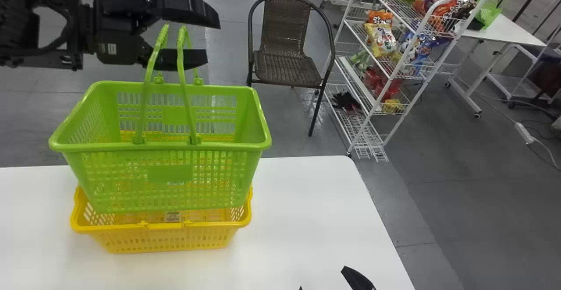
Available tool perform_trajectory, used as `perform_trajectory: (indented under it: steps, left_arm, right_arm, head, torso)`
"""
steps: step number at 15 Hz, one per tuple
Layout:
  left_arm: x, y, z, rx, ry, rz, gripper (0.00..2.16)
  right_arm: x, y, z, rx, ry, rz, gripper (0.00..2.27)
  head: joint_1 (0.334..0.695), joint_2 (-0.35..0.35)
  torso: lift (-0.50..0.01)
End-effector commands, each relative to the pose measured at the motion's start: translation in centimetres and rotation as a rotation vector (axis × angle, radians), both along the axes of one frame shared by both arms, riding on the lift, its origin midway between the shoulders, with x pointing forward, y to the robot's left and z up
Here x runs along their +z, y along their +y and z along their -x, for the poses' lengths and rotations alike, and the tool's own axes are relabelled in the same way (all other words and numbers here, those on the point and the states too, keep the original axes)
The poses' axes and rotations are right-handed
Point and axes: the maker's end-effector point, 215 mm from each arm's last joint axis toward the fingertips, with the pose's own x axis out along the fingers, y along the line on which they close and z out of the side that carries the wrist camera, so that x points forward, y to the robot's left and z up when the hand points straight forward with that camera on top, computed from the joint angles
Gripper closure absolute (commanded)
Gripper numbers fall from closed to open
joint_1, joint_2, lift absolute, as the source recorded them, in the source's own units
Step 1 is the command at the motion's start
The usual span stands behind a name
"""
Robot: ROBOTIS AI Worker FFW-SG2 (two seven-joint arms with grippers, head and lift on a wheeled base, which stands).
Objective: Grasp handle with right gripper to insert into left gripper then lift and swing left to center
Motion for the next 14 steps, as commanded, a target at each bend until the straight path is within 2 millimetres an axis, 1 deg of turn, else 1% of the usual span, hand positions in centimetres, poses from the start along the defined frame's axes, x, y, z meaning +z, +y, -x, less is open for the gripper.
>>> perform_trajectory:
  steps: [1,3,5,6,7,8,9,10,12,13,14]
  left_arm:
    - [2.0,0.5,-0.5,0.004,-0.021,0.011,0.15]
    - [3.3,0.7,-0.9,0.007,-0.036,0.02,0.21]
    - [5.0,1.1,-1.2,0.008,-0.053,0.048,0.23]
    - [5.5,1.5,-1.4,0.011,-0.053,0.058,0.36]
    - [5.9,1.7,-1.4,0.008,-0.054,0.071,0.71]
    - [5.9,1.9,-1.4,0.009,-0.055,0.074,1.12]
    - [5.7,2.1,-1.3,0.008,-0.052,0.072,1.44]
    - [5.5,2.1,-1.3,0.006,-0.052,0.07,1.69]
    - [5.3,2.3,-1.1,-0.003,-0.059,0.062,2.06]
    - [5.4,2.3,-1.1,-0.006,-0.064,0.056,2.13]
    - [5.7,2.3,-0.9,-0.014,-0.071,0.062,2.13]
  right_arm:
    - [-0.3,0.0,0.1,0.0,0.006,0.001,0.09]
    - [-0.2,0.1,0.2,0.002,0.003,-0.002,0.09]
    - [-0.3,0.1,0.2,0.002,0.005,-0.001,0.09]
    - [-0.2,0.1,0.3,0.001,0.002,-0.003,0.1]
    - [-0.2,0.2,0.4,0.002,0.0,-0.004,0.1]
    - [-0.2,0.2,0.4,0.004,0.001,-0.004,0.1]
    - [-0.2,0.2,0.4,0.005,0.001,-0.004,0.1]
    - [-0.2,0.2,0.4,0.007,0.001,-0.004,0.11]
    - [-0.2,0.3,0.4,0.008,0.001,-0.005,0.11]
    - [-0.3,0.3,0.4,0.008,0.003,-0.004,0.11]
    - [-0.4,0.3,0.5,0.007,0.004,-0.004,0.11]
  head:
    - [0.695,-0.277]
    - [0.695,-0.267]
    - [0.695,-0.263]
    - [0.695,-0.259]
    - [0.695,-0.257]
    - [0.695,-0.254]
    - [0.695,-0.252]
    - [0.695,-0.249]
    - [0.695,-0.243]
    - [0.695,-0.241]
    - [0.695,-0.24]
  torso:
    - [0.0]
    - [0.0]
    - [0.0]
    - [0.0]
    - [0.0]
    - [0.0]
    - [0.0]
    - [0.0]
    - [0.0]
    - [0.0]
    - [0.0]
